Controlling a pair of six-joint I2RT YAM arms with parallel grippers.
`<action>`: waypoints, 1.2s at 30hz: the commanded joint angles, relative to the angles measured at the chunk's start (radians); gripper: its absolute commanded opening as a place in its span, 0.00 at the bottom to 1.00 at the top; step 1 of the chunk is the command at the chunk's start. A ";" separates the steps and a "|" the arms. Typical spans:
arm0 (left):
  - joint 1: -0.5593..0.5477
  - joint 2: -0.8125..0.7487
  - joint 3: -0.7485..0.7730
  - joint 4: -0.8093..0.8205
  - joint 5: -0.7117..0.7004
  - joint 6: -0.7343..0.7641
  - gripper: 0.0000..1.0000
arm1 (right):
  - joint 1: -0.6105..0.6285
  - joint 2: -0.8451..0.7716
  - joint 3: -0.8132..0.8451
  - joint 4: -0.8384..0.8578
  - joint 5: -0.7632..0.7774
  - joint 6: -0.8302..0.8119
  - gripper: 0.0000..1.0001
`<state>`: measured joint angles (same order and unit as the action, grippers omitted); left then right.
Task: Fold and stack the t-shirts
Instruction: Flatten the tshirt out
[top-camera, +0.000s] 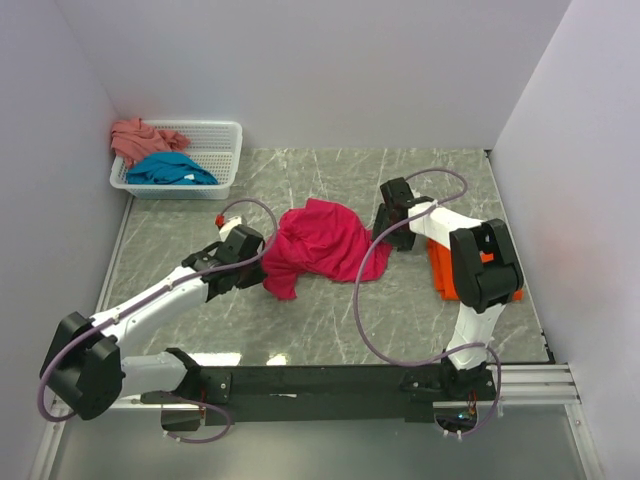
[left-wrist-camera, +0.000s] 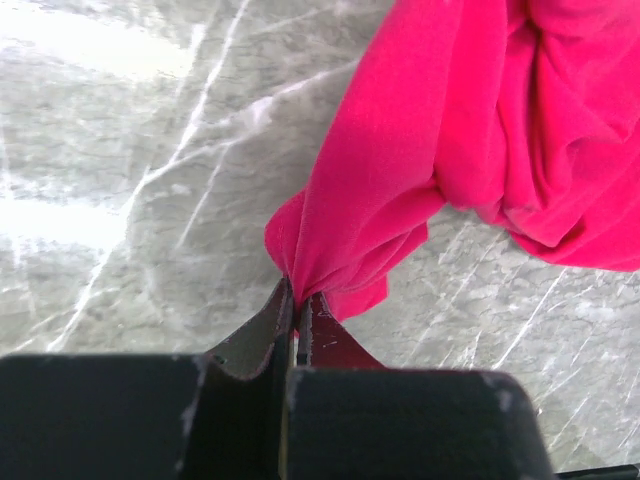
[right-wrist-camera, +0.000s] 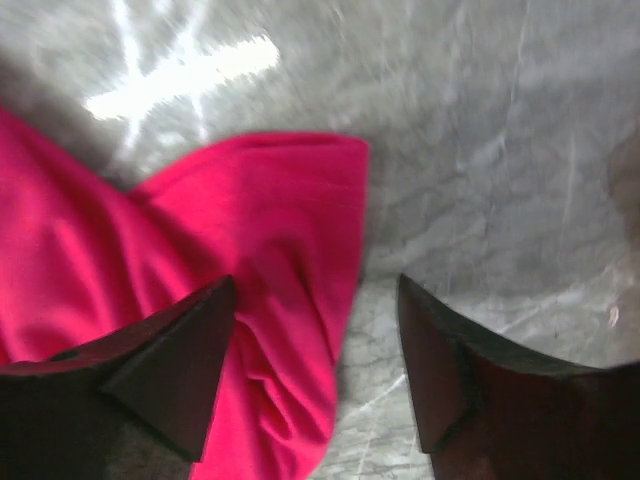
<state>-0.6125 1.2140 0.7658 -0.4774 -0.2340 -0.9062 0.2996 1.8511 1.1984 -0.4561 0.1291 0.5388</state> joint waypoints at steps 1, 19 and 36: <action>0.007 -0.051 0.000 -0.038 -0.044 -0.017 0.01 | 0.015 0.011 0.030 -0.044 0.058 0.033 0.70; 0.019 -0.143 0.171 0.011 -0.157 0.055 0.01 | 0.052 -0.296 -0.037 0.010 0.144 -0.025 0.00; 0.019 -0.419 0.458 0.257 -0.294 0.253 0.01 | 0.053 -1.021 0.091 -0.072 0.233 -0.187 0.00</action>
<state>-0.5980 0.8257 1.1416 -0.3157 -0.4774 -0.7162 0.3508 0.8791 1.2041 -0.5121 0.3515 0.4076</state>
